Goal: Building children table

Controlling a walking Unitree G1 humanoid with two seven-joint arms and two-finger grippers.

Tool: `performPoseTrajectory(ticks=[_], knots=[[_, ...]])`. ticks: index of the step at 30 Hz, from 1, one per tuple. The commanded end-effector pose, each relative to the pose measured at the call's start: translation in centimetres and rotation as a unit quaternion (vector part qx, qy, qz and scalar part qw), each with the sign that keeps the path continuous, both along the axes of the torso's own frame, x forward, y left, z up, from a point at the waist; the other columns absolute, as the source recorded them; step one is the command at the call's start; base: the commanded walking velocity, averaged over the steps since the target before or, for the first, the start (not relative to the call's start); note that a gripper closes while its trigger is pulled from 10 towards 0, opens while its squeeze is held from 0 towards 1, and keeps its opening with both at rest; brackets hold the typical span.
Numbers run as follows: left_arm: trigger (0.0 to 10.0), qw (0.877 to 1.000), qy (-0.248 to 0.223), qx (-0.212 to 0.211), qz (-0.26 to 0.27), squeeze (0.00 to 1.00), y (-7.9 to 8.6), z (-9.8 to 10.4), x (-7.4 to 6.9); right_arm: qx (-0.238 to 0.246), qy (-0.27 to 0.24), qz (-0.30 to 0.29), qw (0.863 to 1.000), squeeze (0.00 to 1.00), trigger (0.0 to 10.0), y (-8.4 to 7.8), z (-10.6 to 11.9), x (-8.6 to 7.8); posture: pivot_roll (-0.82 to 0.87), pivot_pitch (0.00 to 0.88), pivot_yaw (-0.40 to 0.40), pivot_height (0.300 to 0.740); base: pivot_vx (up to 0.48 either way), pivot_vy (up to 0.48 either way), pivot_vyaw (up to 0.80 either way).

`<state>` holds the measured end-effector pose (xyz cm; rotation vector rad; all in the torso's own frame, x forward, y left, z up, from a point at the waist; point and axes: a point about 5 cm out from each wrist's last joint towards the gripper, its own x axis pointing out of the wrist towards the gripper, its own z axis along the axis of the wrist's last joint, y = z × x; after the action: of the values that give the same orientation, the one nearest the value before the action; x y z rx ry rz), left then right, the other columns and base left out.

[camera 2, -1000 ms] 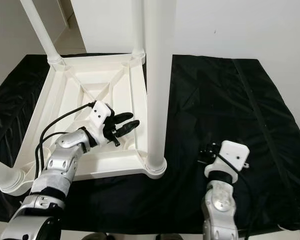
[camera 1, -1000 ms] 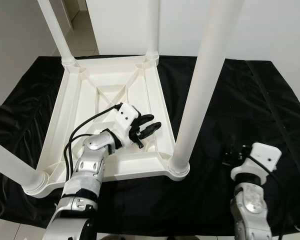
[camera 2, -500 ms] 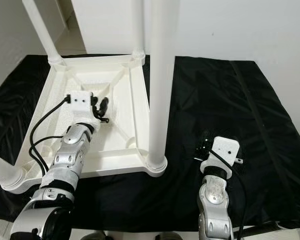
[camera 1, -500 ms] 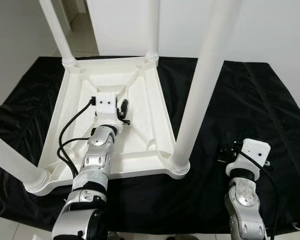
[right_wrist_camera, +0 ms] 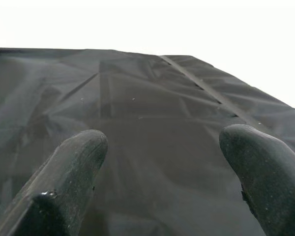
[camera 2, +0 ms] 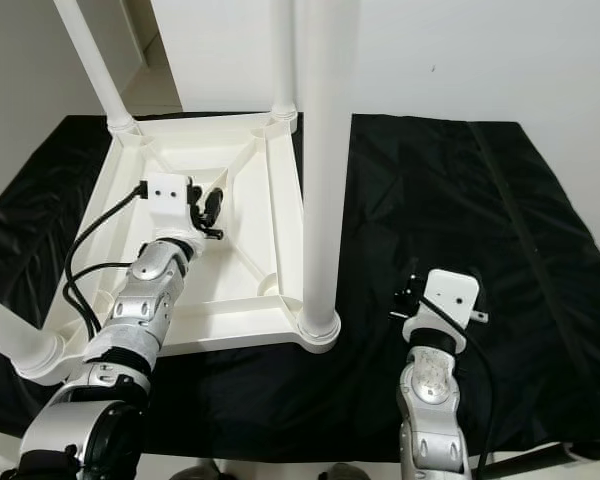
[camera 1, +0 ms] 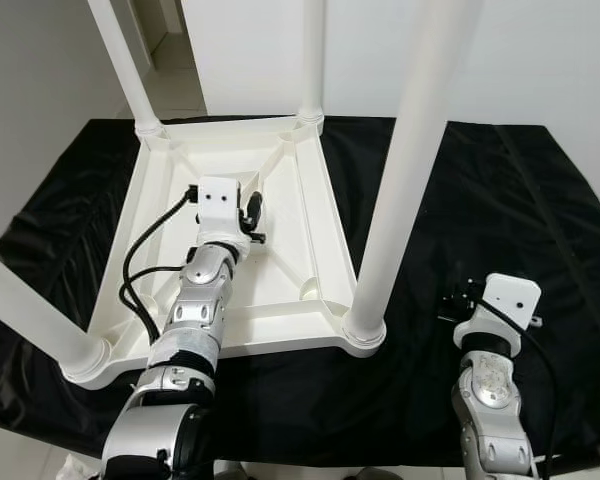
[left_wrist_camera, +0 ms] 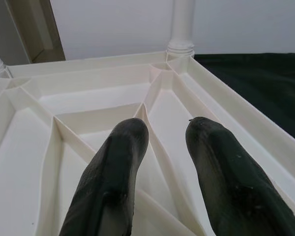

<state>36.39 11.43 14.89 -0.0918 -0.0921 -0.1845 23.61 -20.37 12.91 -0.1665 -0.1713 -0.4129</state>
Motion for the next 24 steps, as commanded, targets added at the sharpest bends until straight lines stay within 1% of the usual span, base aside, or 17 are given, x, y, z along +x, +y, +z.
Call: performPoseTrajectory(ticks=[1, 2, 3, 4, 5, 7, 11, 12, 13, 19, 21, 22, 23, 24], knots=[[10.0, 1.000, -0.004, -0.017, -0.019, 0.00, 0.1, -0.3, -0.2, -0.009, -0.001, 0.004, 1.000, 0.00, 10.0, -0.1, -0.2, -0.1, -0.10, 0.000, 0.101, 0.740, 0.000, 0.000, 0.00], [10.0, 0.999, -0.006, -0.021, -0.030, 0.00, 0.0, -0.5, -0.3, -0.010, -0.003, 0.005, 1.000, 0.00, 10.0, -0.2, -0.2, -0.1, -0.10, 0.000, 0.101, 0.740, 0.000, 0.000, 0.00], [10.0, 0.999, -0.006, -0.021, -0.030, 0.00, 0.0, -0.5, -0.3, -0.010, -0.003, 0.005, 1.000, 0.00, 10.0, -0.2, -0.2, -0.1, -0.10, 0.000, 0.101, 0.740, 0.000, 0.000, 0.00], [10.0, 0.999, -0.011, -0.006, -0.043, 0.00, -0.2, -1.0, -0.6, -0.010, -0.001, 0.008, 1.000, 0.00, 10.0, 0.0, -0.4, 0.0, -0.09, 0.000, 0.092, 0.740, 0.000, 0.000, 0.00], [10.0, 0.999, -0.011, -0.006, -0.043, 0.00, -0.2, -1.0, -0.6, -0.010, -0.001, 0.008, 1.000, 0.00, 10.0, 0.0, -0.4, 0.0, -0.09, 0.000, 0.092, 0.740, 0.000, 0.000, 0.00], [10.0, 0.999, -0.012, 0.008, -0.052, 0.00, -0.3, -1.7, -1.0, -0.011, 0.000, 0.005, 1.000, 0.00, 10.0, 0.4, -0.7, 0.0, -0.09, 0.000, 0.073, 0.740, 0.000, 0.000, 0.00], [10.0, 0.999, -0.010, 0.009, -0.050, 0.00, -0.2, -2.0, -1.1, -0.006, 0.002, 0.001, 1.000, 0.00, 10.0, 0.7, -0.9, 0.0, -0.08, 0.000, 0.066, 0.740, 0.000, 0.000, 0.00], [10.0, 0.999, -0.013, 0.010, -0.049, 0.00, -0.2, -2.1, -1.2, -0.004, 0.004, 0.002, 1.000, 0.00, 10.0, 0.9, -1.0, 0.1, -0.08, 0.000, 0.048, 0.740, 0.000, 0.000, 0.00], [10.0, 0.999, -0.013, 0.010, -0.049, 0.00, -0.2, -2.1, -1.2, -0.004, 0.004, 0.002, 1.000, 0.00, 10.0, 0.9, -1.0, 0.1, -0.08, 0.000, 0.048, 0.740, 0.000, 0.000, 0.00], [10.0, 0.998, -0.015, 0.016, -0.051, 0.00, -0.2, -2.3, -1.2, -0.004, 0.002, 0.016, 1.000, 0.00, 10.0, 1.5, -0.9, 0.6, -0.10, 0.000, 0.033, 0.740, 0.000, 0.000, 0.00], [10.0, 0.998, -0.021, 0.020, -0.052, 0.00, -0.6, -2.0, -0.9, -0.009, 0.004, 0.015, 1.000, 0.00, 10.0, 0.8, -0.9, 0.5, -0.08, 0.000, 0.011, 0.740, 0.000, 0.000, 0.00], [10.0, 0.998, -0.033, 0.021, -0.050, 0.00, -0.9, -1.4, -0.6, -0.012, 0.006, 0.012, 1.000, 0.00, 10.0, 0.1, -1.1, 0.5, -0.06, 0.000, 0.001, 0.740, 0.000, 0.000, 0.00], [10.0, 0.998, -0.033, 0.021, -0.050, 0.00, -0.9, -1.4, -0.6, -0.012, 0.006, 0.012, 1.000, 0.00, 10.0, 0.1, -1.1, 0.5, -0.06, 0.000, 0.001, 0.740, 0.000, 0.000, 0.00], [10.0, 0.998, -0.038, 0.021, -0.050, 0.00, -1.1, -1.1, -0.5, -0.016, 0.011, 0.010, 1.000, 0.00, 10.0, -0.4, -1.3, 0.7, -0.03, 0.000, -0.019, 0.740, 0.000, 0.000, 0.00]])
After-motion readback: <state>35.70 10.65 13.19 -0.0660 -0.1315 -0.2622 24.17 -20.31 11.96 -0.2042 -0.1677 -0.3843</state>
